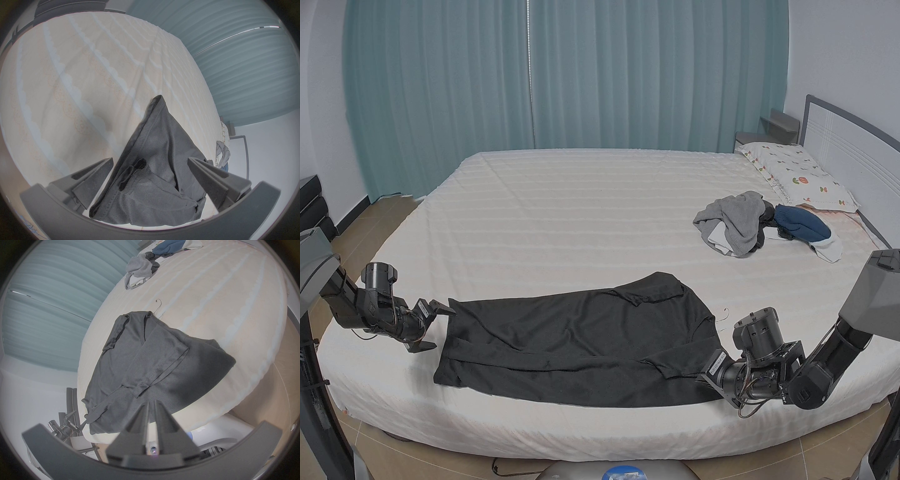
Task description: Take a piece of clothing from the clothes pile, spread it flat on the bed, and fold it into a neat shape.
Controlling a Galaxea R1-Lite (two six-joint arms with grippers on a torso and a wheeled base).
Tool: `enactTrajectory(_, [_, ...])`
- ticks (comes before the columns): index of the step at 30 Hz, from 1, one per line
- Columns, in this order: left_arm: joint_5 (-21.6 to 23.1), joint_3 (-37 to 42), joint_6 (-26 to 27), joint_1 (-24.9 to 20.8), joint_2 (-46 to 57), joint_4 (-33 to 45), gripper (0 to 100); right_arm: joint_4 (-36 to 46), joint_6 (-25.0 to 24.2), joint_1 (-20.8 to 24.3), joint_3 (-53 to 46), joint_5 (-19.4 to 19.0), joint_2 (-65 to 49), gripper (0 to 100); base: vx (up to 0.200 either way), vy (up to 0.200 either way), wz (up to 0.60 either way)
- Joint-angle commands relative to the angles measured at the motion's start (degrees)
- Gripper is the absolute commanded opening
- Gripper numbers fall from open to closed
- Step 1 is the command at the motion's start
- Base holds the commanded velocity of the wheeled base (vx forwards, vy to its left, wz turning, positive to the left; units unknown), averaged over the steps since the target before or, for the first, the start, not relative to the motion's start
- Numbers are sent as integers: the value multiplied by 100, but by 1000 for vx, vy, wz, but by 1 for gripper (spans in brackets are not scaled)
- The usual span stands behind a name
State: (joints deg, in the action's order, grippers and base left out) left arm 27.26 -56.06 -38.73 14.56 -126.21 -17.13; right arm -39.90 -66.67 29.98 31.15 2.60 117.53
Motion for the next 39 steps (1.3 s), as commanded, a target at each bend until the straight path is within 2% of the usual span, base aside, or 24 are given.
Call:
enactTrajectory(1, [-1, -1, 23, 3, -9, -1, 100, -71, 23, -1, 155, 48, 262, 100, 0, 0, 0])
enactTrajectory(6, [-1, -1, 23, 3, -9, -1, 100, -238, -30, -106, 419, 30, 596, 100, 0, 0, 0])
enactTrajectory(13, [-1, -1, 23, 3, -9, 8, 100, -246, -391, -194, 867, 74, 903, 100, 0, 0, 0])
enactTrajectory(23, [-10, -1, 23, 3, -9, 8, 100, -290, -417, -203, 884, 171, 1044, 100, 0, 0, 0])
enactTrajectory(27, [-19, -1, 23, 3, -9, -1, 100, -853, -435, -255, 805, 162, 1123, 100, 0, 0, 0])
enactTrajectory(28, [-19, -1, 23, 3, -9, -1, 100, -923, -426, -264, 805, 162, 1149, 0, 0, 0, 0])
enactTrajectory(34, [-19, -10, 23, 3, -9, -1, 100, -932, -426, -291, 796, 180, 1193, 0, 0, 0, 0])
enactTrajectory(39, [-36, -1, 23, 3, -9, -1, 100, -914, -408, -282, 779, 452, 1185, 0, 0, 0, 0])
